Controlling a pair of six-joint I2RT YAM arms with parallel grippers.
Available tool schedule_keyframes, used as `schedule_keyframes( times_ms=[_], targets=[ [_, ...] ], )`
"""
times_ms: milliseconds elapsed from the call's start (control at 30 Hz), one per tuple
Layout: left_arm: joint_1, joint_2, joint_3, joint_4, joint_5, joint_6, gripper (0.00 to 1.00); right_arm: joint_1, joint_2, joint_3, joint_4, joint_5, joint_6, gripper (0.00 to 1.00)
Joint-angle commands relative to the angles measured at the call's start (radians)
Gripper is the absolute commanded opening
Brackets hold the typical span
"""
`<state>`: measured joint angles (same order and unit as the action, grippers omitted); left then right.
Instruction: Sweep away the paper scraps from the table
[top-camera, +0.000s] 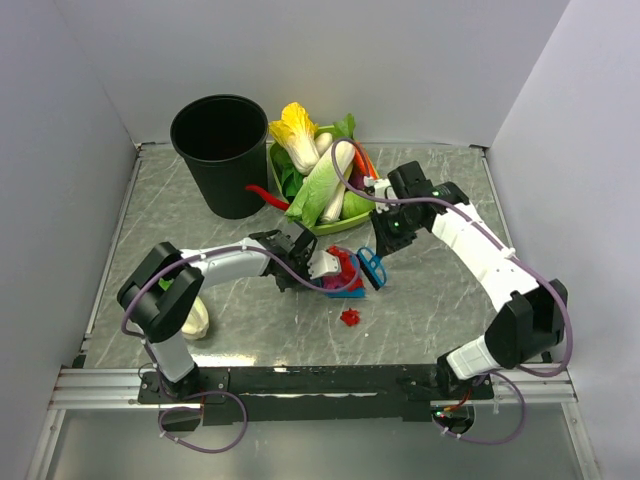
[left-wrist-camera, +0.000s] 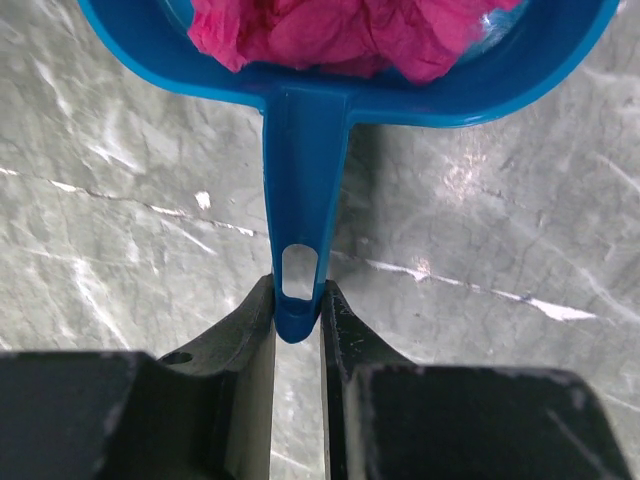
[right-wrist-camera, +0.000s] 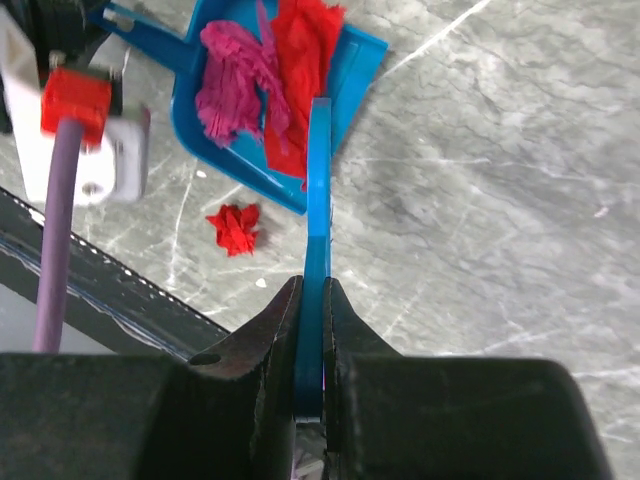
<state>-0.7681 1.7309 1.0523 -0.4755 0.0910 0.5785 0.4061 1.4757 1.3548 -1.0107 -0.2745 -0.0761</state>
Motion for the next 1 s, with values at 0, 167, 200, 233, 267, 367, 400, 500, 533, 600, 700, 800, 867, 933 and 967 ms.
schedule_keyframes(
  times_ms=[0,167,200,233,267,367,400,500,533,600,700,800,867,933,967],
  targets=[
    [0.003,-0.044,-0.012,0.089,0.069,-0.022,0.01,0.000,-0.087,0.029,-0.046,0.040,-0.034,0.00],
    [0.004,-0.054,0.003,0.090,0.091,-0.016,0.01,-0.033,-0.136,0.043,-0.045,0.092,-0.034,0.00],
    [0.003,-0.060,0.005,0.092,0.096,-0.011,0.01,-0.064,-0.141,0.043,-0.039,0.093,-0.030,0.00],
    [0.003,-0.065,0.005,0.089,0.104,-0.008,0.01,-0.084,-0.141,0.046,-0.035,0.096,-0.024,0.00],
    [0.003,-0.073,0.011,0.084,0.119,-0.002,0.01,-0.105,-0.144,0.047,-0.035,0.098,-0.005,0.00],
    [0.003,-0.088,0.034,0.069,0.144,0.006,0.01,-0.229,-0.126,0.053,-0.031,0.095,0.035,0.00],
    [0.003,-0.091,0.041,0.061,0.150,0.009,0.01,-0.262,-0.114,0.052,-0.029,0.093,0.044,0.00],
    [0.001,-0.109,0.080,0.035,0.176,0.015,0.01,-0.361,-0.084,0.043,-0.026,0.083,0.050,0.00],
    [0.001,-0.111,0.090,0.026,0.185,0.020,0.01,-0.390,-0.083,0.038,-0.016,0.080,0.045,0.00],
    [0.003,-0.117,0.132,-0.003,0.197,0.023,0.01,-0.401,-0.080,0.021,-0.003,0.069,0.042,0.00],
    [0.001,-0.125,0.198,-0.050,0.216,0.011,0.01,-0.401,-0.081,0.000,0.020,0.060,0.035,0.00],
    [0.001,-0.137,0.271,-0.115,0.231,0.006,0.01,-0.429,-0.087,-0.013,0.024,0.031,0.045,0.00],
    [0.001,-0.146,0.322,-0.143,0.228,-0.003,0.01,-0.431,-0.091,-0.017,0.024,0.017,0.053,0.00],
    [0.003,-0.149,0.365,-0.173,0.201,-0.014,0.01,-0.437,-0.092,-0.022,0.030,0.000,0.062,0.00],
    [0.004,-0.155,0.379,-0.184,0.193,-0.026,0.01,-0.437,-0.097,-0.023,0.032,-0.006,0.065,0.00]
  ],
)
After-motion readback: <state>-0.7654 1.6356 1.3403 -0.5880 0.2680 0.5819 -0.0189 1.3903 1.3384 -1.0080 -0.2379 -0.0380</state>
